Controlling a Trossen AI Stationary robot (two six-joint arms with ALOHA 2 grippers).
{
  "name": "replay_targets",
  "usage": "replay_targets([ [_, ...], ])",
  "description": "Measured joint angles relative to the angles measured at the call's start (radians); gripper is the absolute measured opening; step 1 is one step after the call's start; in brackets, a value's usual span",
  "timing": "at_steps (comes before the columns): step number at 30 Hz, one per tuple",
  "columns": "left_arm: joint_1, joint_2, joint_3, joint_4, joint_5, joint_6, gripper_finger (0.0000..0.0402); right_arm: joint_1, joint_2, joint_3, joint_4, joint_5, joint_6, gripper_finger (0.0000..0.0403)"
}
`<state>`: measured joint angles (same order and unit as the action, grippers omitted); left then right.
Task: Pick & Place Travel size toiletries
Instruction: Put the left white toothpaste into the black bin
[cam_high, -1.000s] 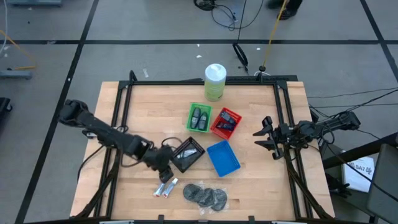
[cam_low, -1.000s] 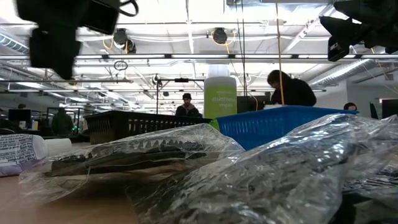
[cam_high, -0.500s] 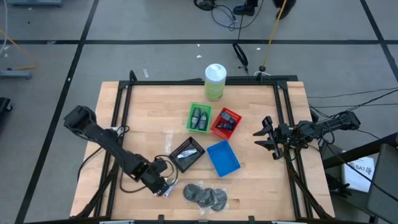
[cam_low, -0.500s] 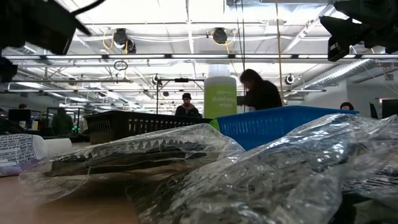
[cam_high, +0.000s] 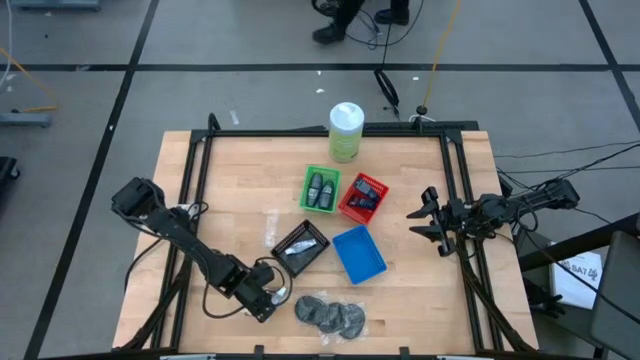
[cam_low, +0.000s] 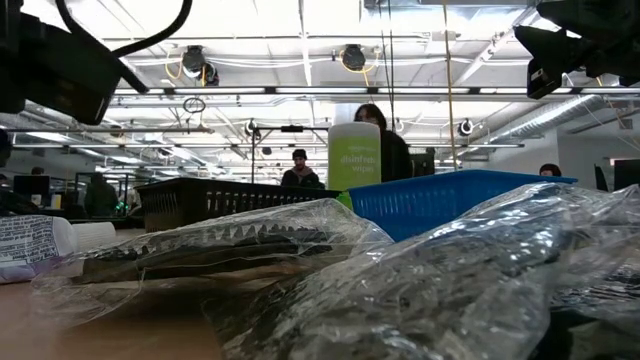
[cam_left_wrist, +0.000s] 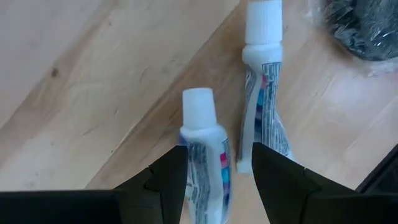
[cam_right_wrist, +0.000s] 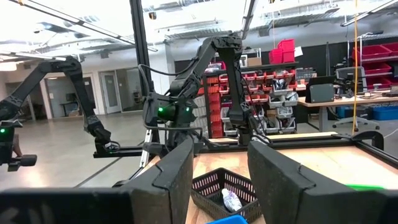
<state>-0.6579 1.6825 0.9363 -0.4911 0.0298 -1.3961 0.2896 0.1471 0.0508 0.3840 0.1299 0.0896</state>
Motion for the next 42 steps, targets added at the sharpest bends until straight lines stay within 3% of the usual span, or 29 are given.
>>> replay_targets([
  [16, -0.015, 0.072, 0.005, -0.087, 0.01, -0.027, 0.0175, 0.0, 0.0, 0.0, -0.007, 0.0, -0.005, 0.0141],
  [26, 0.009, 0.069, 0.002, -0.083, -0.073, 0.013, 0.0175, 0.0, 0.0, 0.0, -0.007, 0.0, -0.005, 0.0141],
  [42, 0.011, 0.07, 0.001, -0.11, -0.007, -0.05, 0.0175, 0.0, 0.0, 0.0, -0.007, 0.0, -0.004, 0.0141],
])
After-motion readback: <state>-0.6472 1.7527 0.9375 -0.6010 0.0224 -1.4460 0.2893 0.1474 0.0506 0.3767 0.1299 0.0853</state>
